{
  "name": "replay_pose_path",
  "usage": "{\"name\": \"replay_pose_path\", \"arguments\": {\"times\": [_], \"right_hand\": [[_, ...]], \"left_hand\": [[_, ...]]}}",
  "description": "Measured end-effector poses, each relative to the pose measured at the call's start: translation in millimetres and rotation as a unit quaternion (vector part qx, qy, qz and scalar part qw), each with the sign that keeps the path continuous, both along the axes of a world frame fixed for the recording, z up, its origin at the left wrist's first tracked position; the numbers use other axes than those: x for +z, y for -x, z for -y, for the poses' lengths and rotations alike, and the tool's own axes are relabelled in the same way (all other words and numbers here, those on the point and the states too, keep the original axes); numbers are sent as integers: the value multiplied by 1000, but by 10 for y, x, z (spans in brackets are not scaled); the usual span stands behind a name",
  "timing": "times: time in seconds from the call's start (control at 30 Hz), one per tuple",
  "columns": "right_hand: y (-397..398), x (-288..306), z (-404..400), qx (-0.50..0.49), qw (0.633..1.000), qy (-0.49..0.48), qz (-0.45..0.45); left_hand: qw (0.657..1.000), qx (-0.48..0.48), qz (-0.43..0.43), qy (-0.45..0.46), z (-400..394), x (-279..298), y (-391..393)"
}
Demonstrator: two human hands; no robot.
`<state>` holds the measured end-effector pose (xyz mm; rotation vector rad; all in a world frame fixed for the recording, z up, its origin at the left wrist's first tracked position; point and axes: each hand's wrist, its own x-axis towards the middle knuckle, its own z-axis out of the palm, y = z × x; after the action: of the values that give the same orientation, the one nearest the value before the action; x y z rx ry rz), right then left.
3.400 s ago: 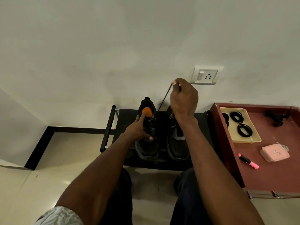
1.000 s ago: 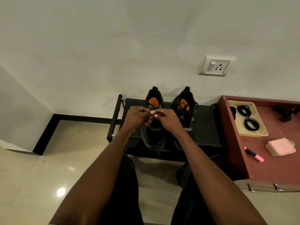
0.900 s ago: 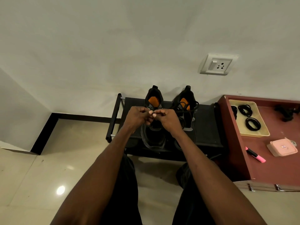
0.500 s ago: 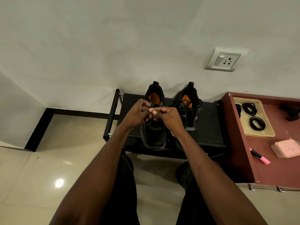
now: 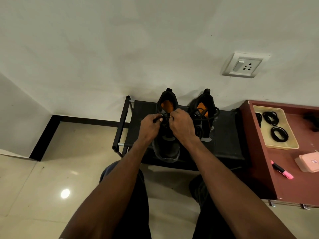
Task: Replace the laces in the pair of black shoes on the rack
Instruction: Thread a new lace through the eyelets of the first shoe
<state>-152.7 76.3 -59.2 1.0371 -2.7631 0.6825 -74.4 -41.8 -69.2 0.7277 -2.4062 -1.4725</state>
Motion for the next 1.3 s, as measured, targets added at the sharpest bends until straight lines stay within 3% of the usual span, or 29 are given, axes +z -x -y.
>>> {"name": "replay_pose_path", "arguments": {"times": [0.57, 0.73, 0.9, 1.07, 1.23, 1.3], "right_hand": [[179, 177, 125, 92, 982, -166, 7], [319, 154, 107, 83, 979, -99, 155], [293, 84, 153, 38, 981, -71, 178], [223, -50, 143, -18, 961, 105, 255], [187, -106, 204, -73, 958, 88, 261], [224, -89, 212, -86, 944, 90, 304]], "left_hand": [[1000, -3, 25, -15, 42, -94, 75], [999, 9, 20, -50, 47, -105, 62], [999, -1, 30, -45, 35, -87, 56], [998, 12, 11, -65, 23, -48, 25], [998, -2, 28, -51, 4, -59, 46], [998, -4, 35, -56, 16, -70, 39]]}}
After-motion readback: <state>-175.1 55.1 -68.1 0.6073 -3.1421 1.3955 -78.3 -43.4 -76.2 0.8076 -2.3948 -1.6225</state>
